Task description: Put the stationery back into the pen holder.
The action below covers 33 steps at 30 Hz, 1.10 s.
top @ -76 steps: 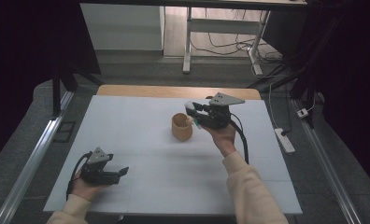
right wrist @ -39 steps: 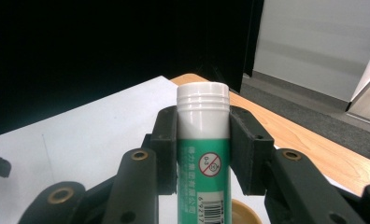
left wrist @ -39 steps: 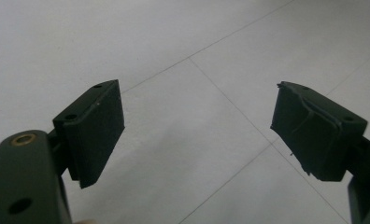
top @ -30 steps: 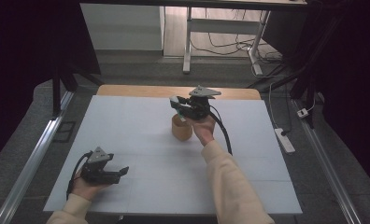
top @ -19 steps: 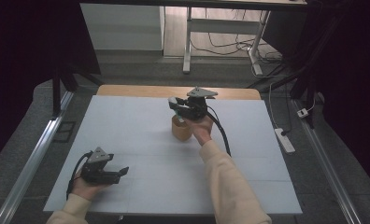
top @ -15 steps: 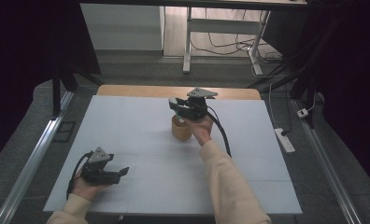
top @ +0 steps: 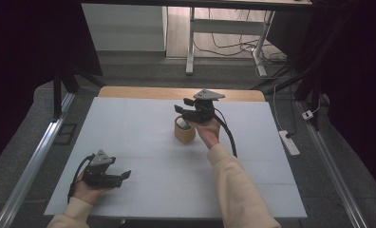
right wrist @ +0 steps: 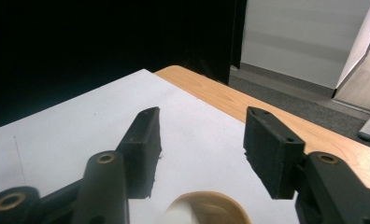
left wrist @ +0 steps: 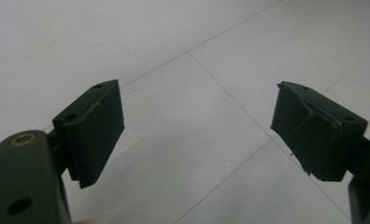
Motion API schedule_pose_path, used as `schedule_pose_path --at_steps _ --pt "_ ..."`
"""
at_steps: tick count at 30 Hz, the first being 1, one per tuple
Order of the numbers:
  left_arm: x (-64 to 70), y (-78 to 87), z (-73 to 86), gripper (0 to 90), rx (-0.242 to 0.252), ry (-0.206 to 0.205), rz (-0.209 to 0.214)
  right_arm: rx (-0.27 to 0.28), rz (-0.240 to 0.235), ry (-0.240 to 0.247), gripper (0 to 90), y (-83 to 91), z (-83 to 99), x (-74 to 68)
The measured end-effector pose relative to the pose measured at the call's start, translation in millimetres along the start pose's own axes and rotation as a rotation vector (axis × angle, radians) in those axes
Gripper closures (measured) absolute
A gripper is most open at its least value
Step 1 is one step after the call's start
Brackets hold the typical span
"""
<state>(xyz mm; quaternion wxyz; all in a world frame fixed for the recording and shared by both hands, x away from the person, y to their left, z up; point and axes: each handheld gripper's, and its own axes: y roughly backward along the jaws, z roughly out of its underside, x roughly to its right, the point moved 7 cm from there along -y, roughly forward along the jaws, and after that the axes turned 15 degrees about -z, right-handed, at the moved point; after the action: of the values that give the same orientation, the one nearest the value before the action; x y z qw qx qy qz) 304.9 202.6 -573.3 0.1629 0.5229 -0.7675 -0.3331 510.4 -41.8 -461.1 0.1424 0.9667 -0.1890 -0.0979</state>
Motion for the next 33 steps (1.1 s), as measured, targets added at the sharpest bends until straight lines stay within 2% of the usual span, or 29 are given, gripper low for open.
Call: schedule_pose_path --at_steps 11,16,25,33 --pt "-0.8 0.8 -0.3 16.5 0.003 -0.001 -0.003 -0.027 -0.008 0.000 43.1 21.3 7.4 -2.8" --pt "-0.5 0.8 -0.7 16.5 0.004 0.003 -0.005 -0.020 -0.003 -0.010 42.8 34.4 12.4 -2.4" --pt "-0.6 1.3 -1.8 16.6 0.011 0.006 -0.011 -0.043 0.015 0.000 41.8 69.4 30.3 -5.3" --pt "-0.4 2.2 -2.6 16.5 0.016 0.007 -0.014 -0.078 0.025 -0.030 40.4 102.6 55.0 -6.0"
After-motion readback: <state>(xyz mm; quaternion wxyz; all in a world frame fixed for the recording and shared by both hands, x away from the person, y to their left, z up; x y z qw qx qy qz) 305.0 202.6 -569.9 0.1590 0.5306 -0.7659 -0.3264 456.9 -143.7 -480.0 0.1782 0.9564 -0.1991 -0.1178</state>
